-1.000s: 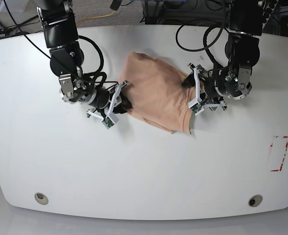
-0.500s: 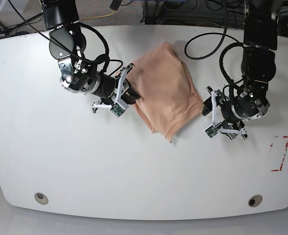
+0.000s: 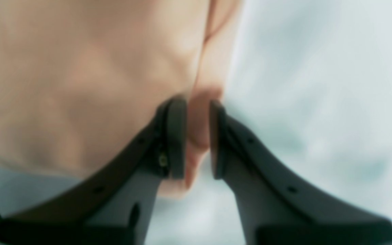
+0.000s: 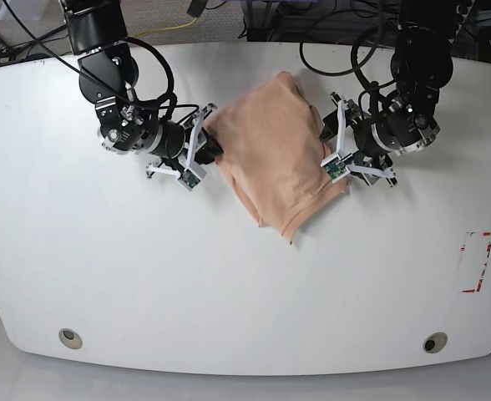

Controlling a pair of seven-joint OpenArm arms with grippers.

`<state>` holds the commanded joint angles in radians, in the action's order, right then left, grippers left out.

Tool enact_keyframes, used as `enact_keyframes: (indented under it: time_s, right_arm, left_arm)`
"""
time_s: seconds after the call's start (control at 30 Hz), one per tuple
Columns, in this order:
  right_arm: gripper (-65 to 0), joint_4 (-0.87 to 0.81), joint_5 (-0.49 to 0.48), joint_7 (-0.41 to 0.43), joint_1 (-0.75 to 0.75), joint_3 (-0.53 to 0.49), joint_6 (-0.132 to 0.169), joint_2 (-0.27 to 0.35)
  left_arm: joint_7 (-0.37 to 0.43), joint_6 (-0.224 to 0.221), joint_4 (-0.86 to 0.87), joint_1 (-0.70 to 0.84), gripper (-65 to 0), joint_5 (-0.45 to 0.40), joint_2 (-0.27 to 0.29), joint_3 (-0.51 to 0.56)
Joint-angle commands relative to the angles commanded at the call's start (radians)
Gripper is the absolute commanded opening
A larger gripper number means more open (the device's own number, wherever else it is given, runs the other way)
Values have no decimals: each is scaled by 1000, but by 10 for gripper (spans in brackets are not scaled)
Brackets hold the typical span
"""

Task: Fold the T-shirt properly
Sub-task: 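Carry the folded shirt with the left gripper to the table edge and release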

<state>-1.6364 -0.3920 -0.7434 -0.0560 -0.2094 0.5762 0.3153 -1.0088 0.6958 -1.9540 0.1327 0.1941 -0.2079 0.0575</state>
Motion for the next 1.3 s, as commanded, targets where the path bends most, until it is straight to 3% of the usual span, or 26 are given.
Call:
enact_keyframes:
  time_s: [0.13,0.4,0.47,0.67,0.83,0.97,1.07,1.17,1.3]
  right_arm:
    - [-549,-49,-2,-2,-64,0,-2,-55]
    - [-549,-97,-2,-46,-109,-26,-2,-167]
    - [-549,-104,-2,-86,-89,-69,-2,-181]
    - [-549,-126,-2,-109,-71,-91,-2,-180]
    - [-549,-126,-11,-110,-71,12,-2,-160]
    - [-549,-126,-6,-110,-72,75,8,-155]
    - [-549,-126,-12,-110,-72,98,8,-132]
    - [-549,-126,-12,-110,-72,110,8,-126]
    - [-549,-164,-12,-112,-80,169,8,-127]
  left_arm:
    - [0,0,-23,29,-292,0,69,-64]
    - [0,-11,-23,29,-290,-5,172,-77]
    - [0,-57,-23,28,-288,-5,190,-77]
    - [2,-190,-15,-6,-229,-6,222,-74]
    - [3,-301,9,-14,-192,-8,232,-69]
    - [8,-310,71,-15,-181,-8,229,-17]
    - [63,-313,124,-8,-179,-9,227,5]
    - [97,-339,212,-9,-179,-57,219,9]
    - [126,-341,307,-15,-179,-104,218,11]
